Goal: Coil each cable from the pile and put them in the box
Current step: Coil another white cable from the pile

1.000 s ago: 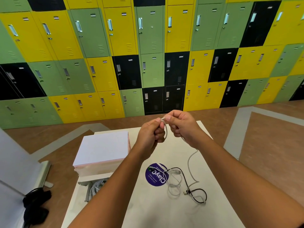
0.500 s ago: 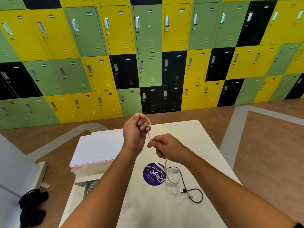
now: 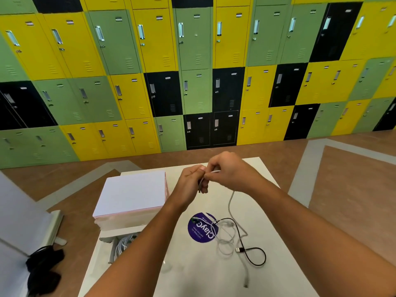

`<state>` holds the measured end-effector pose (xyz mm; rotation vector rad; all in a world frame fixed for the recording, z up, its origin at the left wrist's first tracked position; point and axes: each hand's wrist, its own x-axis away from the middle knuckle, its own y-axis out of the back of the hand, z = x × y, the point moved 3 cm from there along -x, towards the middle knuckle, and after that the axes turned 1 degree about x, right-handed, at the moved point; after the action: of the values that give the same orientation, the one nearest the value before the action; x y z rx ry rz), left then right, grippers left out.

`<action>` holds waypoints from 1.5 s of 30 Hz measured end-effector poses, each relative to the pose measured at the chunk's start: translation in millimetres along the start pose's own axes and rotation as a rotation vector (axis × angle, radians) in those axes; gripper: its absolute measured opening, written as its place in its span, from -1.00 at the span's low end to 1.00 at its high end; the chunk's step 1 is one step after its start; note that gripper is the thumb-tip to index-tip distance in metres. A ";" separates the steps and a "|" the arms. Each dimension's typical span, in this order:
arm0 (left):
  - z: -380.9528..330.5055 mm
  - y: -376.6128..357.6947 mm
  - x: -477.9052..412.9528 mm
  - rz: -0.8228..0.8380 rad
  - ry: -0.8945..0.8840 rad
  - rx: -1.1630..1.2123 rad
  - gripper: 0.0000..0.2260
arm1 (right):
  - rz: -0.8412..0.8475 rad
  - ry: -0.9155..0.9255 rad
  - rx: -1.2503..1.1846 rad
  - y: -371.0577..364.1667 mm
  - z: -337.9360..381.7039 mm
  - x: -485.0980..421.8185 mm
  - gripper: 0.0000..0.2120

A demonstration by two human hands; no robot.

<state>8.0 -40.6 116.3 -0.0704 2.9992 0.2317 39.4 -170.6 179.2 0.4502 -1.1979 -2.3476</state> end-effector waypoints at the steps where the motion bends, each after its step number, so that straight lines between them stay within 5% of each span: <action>1: -2.6 -1.0 0.1 0.022 0.017 0.032 -0.61 | -0.052 -0.004 -0.033 4.4 -2.6 -0.7 -0.91; 8: -13.0 -8.2 1.5 0.117 0.225 0.337 -0.58 | -0.197 0.002 -0.389 5.4 -19.7 -1.1 -0.93; 18: -16.4 -6.1 2.0 0.030 0.240 0.526 -0.59 | -0.112 -0.079 -0.754 -18.2 -30.7 9.2 -0.83; 34: -18.2 -6.2 0.4 -0.010 0.297 0.843 -0.61 | -0.063 -0.121 -0.800 -25.9 -37.0 9.1 -0.78; 38: -22.9 -3.2 -8.4 -0.123 0.195 1.000 -0.70 | 0.015 -0.171 -0.662 -44.9 -38.2 14.6 -0.72; 45: -2.2 -2.0 -11.5 -0.338 0.108 0.859 -0.72 | 0.141 -0.109 -0.306 -63.5 -26.9 22.1 -0.75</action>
<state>19.3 -42.5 119.7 -0.4915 2.8394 -1.0952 17.7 -167.9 110.1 0.1317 -0.8627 -2.4010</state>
